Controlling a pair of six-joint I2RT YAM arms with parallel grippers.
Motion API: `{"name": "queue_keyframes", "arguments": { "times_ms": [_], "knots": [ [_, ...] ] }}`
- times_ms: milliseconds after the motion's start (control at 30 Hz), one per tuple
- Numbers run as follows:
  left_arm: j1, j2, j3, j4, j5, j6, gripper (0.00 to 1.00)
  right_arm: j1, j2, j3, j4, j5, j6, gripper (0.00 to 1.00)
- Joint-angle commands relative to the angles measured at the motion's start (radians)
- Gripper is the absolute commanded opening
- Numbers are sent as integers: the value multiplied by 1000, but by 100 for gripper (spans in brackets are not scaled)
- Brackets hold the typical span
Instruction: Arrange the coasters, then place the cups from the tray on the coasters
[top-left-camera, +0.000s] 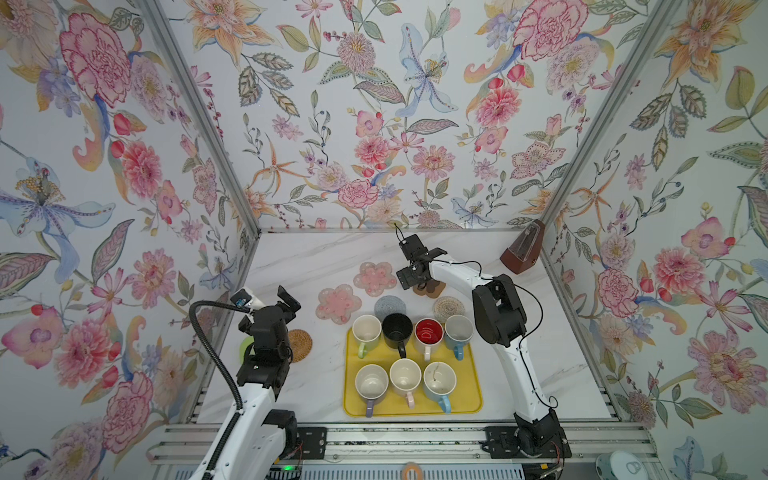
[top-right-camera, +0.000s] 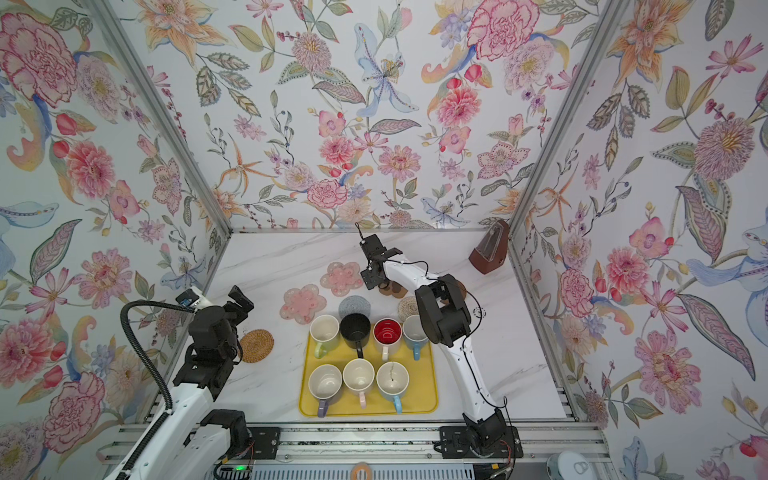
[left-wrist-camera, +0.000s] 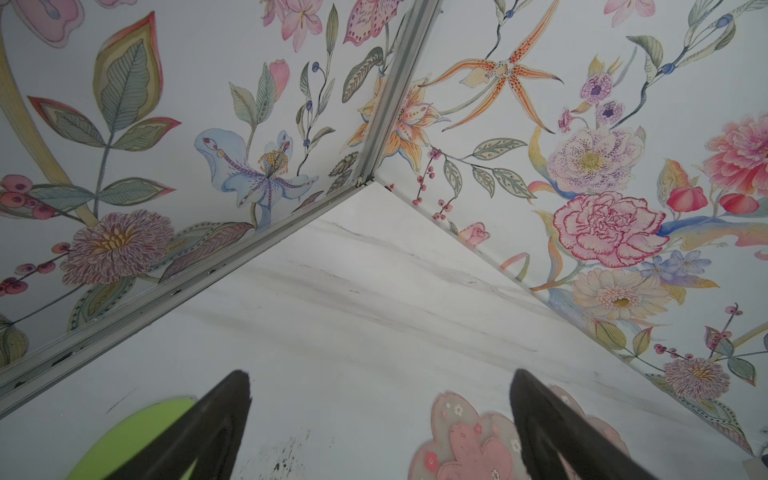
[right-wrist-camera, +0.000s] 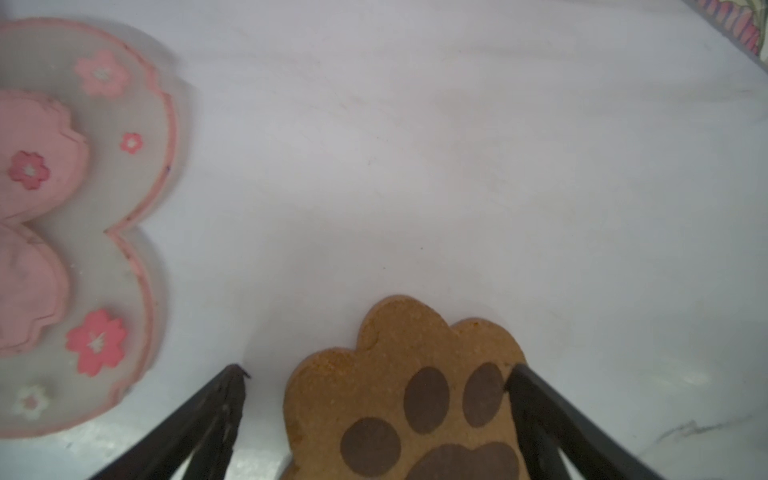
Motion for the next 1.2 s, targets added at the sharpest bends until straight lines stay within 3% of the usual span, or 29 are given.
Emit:
{"name": "queue_keyframes", "arguments": {
  "times_ms": [0, 433, 767, 1167],
  "knots": [
    [11, -10, -10, -14, -5, -3, 99, -10, 39, 28, -34, 22, 13, 99],
    [12, 0, -9, -3, -3, -8, 99, -81, 13, -17, -39, 0, 43, 99],
    [11, -2, -5, -4, -2, -9, 99, -155, -10, -39, -38, -132, 129, 99],
    [11, 5, -7, 4, 3, -11, 99, -210, -74, -141, 0, -137, 152, 99]
  ]
}}
